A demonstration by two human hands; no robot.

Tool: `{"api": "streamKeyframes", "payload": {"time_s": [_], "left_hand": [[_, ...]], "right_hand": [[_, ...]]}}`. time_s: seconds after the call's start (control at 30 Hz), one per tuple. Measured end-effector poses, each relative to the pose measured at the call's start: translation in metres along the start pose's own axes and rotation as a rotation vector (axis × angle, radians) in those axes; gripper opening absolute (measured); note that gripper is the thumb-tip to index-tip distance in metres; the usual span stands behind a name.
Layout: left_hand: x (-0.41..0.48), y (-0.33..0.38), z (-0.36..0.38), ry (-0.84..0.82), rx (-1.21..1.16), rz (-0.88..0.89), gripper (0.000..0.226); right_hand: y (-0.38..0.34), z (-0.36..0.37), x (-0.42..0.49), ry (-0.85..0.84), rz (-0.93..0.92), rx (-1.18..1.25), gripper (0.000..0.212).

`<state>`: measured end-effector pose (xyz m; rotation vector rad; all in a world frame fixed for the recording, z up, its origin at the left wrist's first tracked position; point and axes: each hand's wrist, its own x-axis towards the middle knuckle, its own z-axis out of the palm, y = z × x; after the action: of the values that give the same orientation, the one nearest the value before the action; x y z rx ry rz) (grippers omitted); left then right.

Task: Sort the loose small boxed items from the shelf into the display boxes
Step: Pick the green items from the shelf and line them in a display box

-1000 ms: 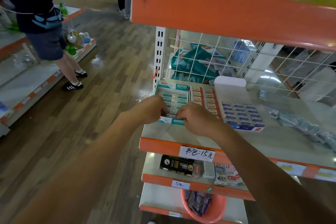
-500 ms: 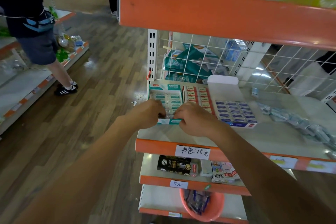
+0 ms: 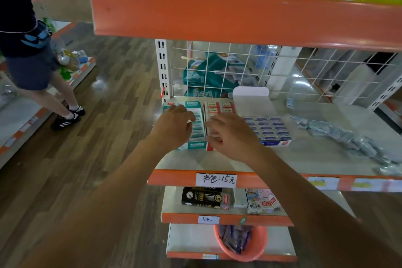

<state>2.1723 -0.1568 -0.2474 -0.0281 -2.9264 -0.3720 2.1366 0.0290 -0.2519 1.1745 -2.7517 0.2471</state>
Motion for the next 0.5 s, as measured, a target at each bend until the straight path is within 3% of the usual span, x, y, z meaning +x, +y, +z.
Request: {"api": "streamKeyframes", "payload": {"time_s": [0.5], "left_hand": [[0.052, 0.171, 0.038, -0.034, 0.026, 0.117, 0.043]], "right_hand": [[0.129, -0.035, -0.102, 0.033, 0.422, -0.164, 0.059]]}}
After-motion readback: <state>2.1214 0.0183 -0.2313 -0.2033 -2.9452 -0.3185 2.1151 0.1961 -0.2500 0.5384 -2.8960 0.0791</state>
